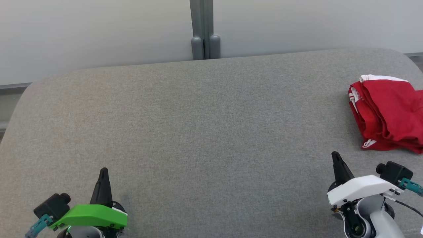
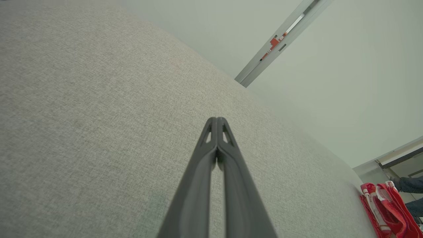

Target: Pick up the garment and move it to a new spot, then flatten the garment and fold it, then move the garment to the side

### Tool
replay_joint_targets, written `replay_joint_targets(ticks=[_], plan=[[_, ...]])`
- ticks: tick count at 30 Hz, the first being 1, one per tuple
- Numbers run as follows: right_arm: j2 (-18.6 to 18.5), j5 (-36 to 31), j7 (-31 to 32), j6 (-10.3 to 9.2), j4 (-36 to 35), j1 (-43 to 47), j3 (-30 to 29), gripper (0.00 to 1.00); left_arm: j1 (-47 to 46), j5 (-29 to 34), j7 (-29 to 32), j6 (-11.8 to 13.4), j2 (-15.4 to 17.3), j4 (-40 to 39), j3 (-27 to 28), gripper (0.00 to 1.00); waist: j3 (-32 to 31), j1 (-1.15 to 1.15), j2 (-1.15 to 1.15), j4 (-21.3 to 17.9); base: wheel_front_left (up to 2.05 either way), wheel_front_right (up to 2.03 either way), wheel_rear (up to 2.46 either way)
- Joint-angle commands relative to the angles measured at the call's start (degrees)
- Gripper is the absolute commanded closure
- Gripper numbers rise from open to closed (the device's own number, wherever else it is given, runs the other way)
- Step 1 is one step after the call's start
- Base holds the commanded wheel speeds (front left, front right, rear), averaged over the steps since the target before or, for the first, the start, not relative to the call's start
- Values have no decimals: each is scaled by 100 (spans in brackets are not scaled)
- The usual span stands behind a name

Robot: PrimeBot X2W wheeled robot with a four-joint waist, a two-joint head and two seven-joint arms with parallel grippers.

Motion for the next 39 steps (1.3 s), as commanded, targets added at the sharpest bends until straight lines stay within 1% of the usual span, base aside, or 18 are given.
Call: replay_joint_targets(ticks=[1, 18, 39], plan=[[-15, 209, 39, -2, -127, -17, -40, 100, -135, -207, 51, -50, 27, -114, 52, 100, -1, 0, 0, -1, 0, 0, 0], [31, 1421, 294, -3, -331, 34, -179, 100, -174, -1416, 391, -73, 35, -245, 202, 100, -12, 0, 0, -7, 0, 0, 0], [78, 2648, 552, -2, -536, 95, -324, 100, -205, -2631, 740, -99, 45, -375, 357, 100, -26, 0, 0, -16, 0, 0, 0]])
